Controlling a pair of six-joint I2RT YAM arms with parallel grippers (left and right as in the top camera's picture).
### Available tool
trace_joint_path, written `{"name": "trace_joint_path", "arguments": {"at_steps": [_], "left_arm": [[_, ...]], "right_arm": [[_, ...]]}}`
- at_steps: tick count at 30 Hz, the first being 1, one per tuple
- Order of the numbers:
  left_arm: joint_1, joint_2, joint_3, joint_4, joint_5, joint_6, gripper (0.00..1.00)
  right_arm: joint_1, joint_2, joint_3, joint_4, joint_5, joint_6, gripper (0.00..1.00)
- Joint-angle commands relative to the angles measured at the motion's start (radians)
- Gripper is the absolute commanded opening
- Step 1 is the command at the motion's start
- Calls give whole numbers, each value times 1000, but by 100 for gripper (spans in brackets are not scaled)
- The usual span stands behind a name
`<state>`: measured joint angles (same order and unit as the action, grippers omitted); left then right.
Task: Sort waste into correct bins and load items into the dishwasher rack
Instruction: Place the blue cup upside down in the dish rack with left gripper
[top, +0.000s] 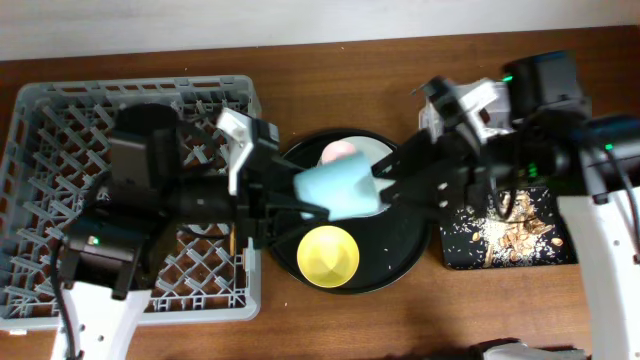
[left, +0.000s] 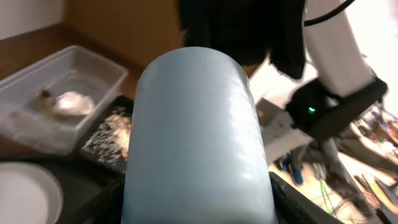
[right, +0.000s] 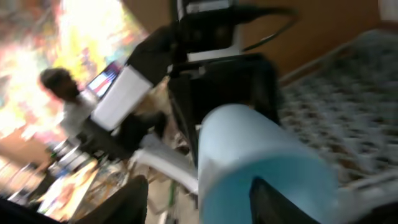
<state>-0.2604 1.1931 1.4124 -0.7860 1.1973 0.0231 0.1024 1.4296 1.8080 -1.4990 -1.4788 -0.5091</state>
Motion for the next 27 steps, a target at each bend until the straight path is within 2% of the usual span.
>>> {"name": "trace_joint_path", "arguments": {"at_steps": [1,4,5,6,7,8,12,18,24,27], "left_arm": [[87,-4,11,-90,-180,-31,18],[177,-4,11,-267,-529,-62,18],[192,-4,11,-314,-601,-64,18],[210,-4,11,-394,-715,-65,18],[219,-4,11,-456,-815,-74,18],[220,-4,11,-515,-949,-116,18],[220,-2,11,-634,-1234,-214,17],[220,32,-27,-684,-1315,-217,16],[220,61,-142,-576,-1313,-217,16],[220,73,-181,-570,-1284,-216,16]], "right_arm": [[-116,-4,-3,-16,94,-7,59],[-188,-4,-3,-75,392,-7,61],[-189,-3,-3,-89,460,-7,62],[-188,-2,-3,-108,537,-7,70],[-188,-1,-4,-123,600,-7,99],[-188,-1,-4,-133,639,-7,99],[-188,0,-29,-139,677,-7,99],[-188,8,-31,-136,748,-7,99],[-188,9,-31,-136,930,-7,99],[-188,9,-31,-136,968,-7,99]]}}
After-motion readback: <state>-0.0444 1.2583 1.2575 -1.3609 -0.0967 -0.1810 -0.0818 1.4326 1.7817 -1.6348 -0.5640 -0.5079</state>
